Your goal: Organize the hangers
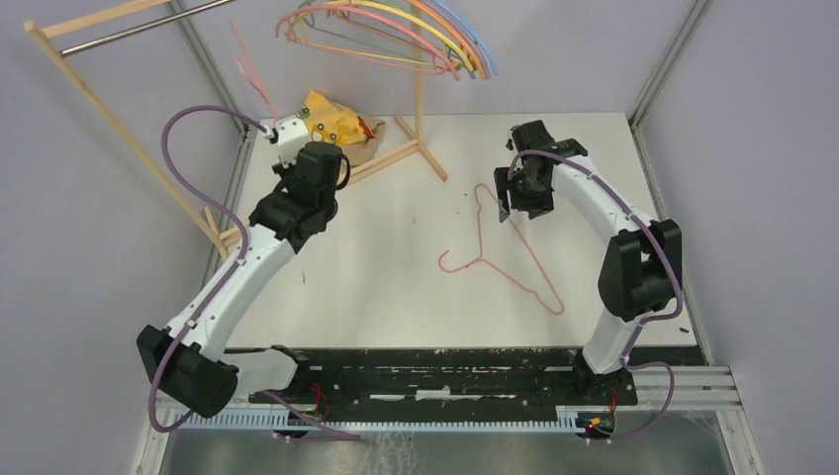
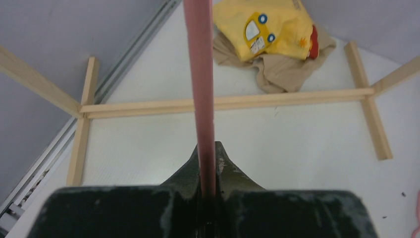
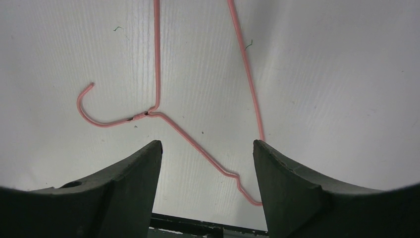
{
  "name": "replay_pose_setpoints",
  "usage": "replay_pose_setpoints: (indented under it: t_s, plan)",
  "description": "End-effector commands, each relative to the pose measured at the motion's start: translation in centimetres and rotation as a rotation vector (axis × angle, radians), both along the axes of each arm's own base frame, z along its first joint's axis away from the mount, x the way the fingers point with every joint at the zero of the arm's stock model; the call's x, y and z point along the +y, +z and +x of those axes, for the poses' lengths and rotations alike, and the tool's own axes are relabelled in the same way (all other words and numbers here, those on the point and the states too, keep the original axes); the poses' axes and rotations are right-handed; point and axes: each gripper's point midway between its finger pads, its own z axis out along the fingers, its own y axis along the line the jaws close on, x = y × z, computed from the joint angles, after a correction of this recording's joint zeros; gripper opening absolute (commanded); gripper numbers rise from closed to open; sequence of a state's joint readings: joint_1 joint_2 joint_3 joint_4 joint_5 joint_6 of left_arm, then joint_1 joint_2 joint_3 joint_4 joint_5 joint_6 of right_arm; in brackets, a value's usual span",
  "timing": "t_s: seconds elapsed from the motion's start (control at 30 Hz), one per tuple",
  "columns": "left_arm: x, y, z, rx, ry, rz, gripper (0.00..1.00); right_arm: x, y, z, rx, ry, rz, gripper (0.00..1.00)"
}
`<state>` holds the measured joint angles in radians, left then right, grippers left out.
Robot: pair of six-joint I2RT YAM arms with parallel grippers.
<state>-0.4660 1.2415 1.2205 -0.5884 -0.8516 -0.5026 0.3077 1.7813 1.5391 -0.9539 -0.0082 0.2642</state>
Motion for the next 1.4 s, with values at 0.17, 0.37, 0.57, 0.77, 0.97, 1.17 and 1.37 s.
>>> replay_pose_setpoints:
  t_s: [0.17,0.37,0.57,0.77,0.97,1.17,1.37]
  plan:
    - [1.4,7.7,2.6,-0.180,0.075,0.050,0.03,0.7,1.3,0.6,-0.045,0.008,0.031,0.76]
    - [1.3,7.8,5.6,-0.170,0.064,0.048,0.03,0.8,1.5,0.9,-0.046,0.011,0.032,0.76]
    - [3.2,9.2,8.2,-0.206,0.099,0.020,0.03,1.0,1.7,1.2,-0.046,0.013,0.034,0.76]
    - [4.0,10.2,10.1,-0.213,0.105,0.030,0.03,1.0,1.3,1.2,-0.035,0.014,0.032,0.76]
    - [4.3,9.3,11.9,-0.176,0.094,0.018,0.03,1.1,1.2,1.3,-0.028,0.017,0.033,0.76]
    - [3.7,7.5,13.1,-0.123,0.062,0.011,0.03,1.3,1.2,1.5,-0.027,0.018,0.040,0.76]
    - [3.0,6.9,14.4,-0.065,0.014,0.007,0.03,1.4,1.1,1.4,-0.021,0.020,0.046,0.76]
